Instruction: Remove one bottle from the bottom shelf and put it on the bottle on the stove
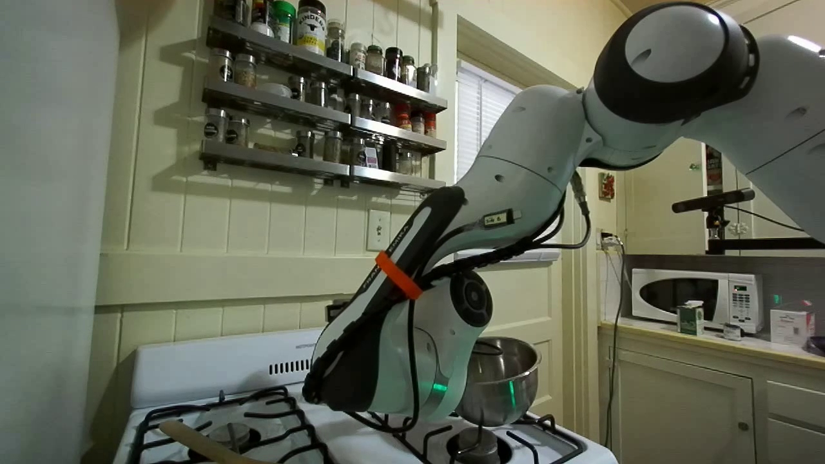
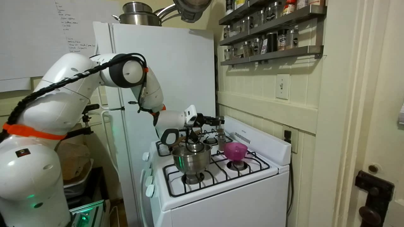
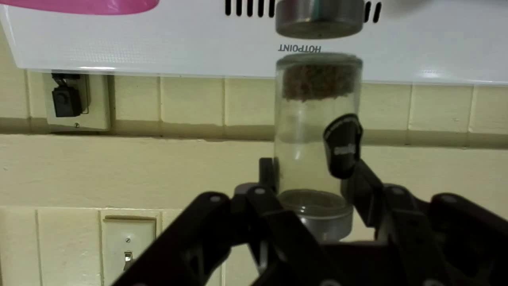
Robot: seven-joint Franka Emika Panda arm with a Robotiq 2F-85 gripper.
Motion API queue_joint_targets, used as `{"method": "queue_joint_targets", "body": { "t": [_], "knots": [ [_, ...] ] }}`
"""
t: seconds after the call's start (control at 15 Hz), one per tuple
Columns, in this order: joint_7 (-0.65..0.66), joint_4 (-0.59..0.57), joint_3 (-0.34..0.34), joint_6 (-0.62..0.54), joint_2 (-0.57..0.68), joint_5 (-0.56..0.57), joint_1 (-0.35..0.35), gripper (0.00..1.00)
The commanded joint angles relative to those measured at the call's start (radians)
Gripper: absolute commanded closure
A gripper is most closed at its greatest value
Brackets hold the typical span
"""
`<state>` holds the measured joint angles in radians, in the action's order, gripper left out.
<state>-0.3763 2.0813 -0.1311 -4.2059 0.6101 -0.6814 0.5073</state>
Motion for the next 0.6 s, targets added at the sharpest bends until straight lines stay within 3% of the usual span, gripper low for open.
{"method": "queue_joint_targets", "body": {
  "t": [0.0,0.53],
  "knots": [
    [0.011,0.011,-0.008,-0.013,0.001,-0.021,0.0,0.75],
    [0.019,0.012,-0.009,0.0,0.004,-0.016,-0.01,0.75]
  ]
}}
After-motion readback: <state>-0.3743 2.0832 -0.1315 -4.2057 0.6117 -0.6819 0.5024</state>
